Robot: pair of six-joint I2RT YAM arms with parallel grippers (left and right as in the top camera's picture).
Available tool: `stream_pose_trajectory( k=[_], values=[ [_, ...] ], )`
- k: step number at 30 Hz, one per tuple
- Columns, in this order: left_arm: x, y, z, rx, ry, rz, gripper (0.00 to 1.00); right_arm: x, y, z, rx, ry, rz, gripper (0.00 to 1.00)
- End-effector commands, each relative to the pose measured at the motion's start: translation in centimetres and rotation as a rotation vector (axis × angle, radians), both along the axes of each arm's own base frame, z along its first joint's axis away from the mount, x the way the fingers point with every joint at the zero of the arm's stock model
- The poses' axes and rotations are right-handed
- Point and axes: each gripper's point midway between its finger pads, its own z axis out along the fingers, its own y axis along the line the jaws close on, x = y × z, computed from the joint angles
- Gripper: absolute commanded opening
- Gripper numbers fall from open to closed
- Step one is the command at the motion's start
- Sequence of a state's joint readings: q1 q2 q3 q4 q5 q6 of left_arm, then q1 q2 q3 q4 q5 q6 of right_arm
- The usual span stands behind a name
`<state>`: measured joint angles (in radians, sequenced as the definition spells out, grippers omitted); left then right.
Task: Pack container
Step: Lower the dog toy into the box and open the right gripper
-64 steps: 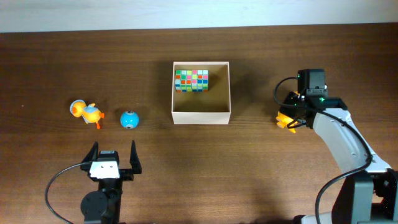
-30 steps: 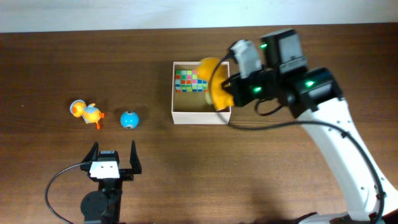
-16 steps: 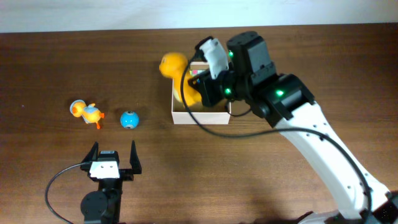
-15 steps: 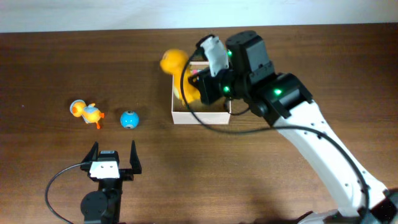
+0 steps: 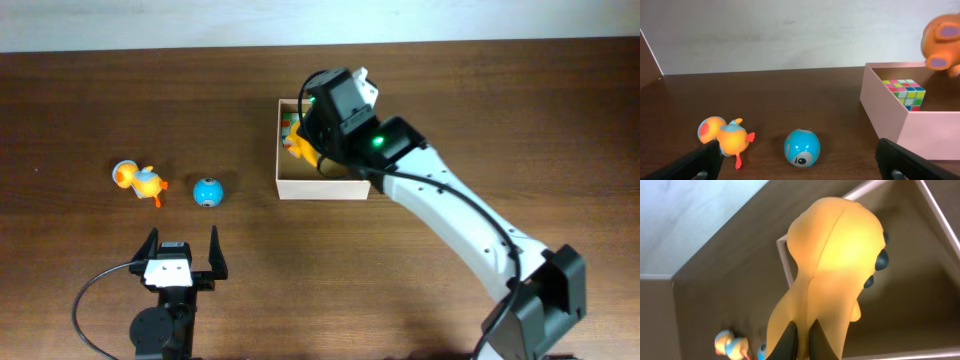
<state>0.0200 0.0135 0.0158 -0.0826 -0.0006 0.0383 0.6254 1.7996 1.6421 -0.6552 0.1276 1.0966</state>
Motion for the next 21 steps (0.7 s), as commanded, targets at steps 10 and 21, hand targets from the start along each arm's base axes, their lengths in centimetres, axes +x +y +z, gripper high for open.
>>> stream_pose_trajectory(
  k=[10, 21],
  values=[
    [0.0, -0.1, -0.2, 0.015, 0.0, -0.002, 0.99, 0.2, -0.3, -1.8, -0.03, -0.034, -0.319, 0.04],
    [0.0, -0.1, -0.2, 0.015, 0.0, -0.002, 0.99, -0.2, -0.4, -5.1, 0.046, 0.069, -0.479, 0.04]
  ],
)
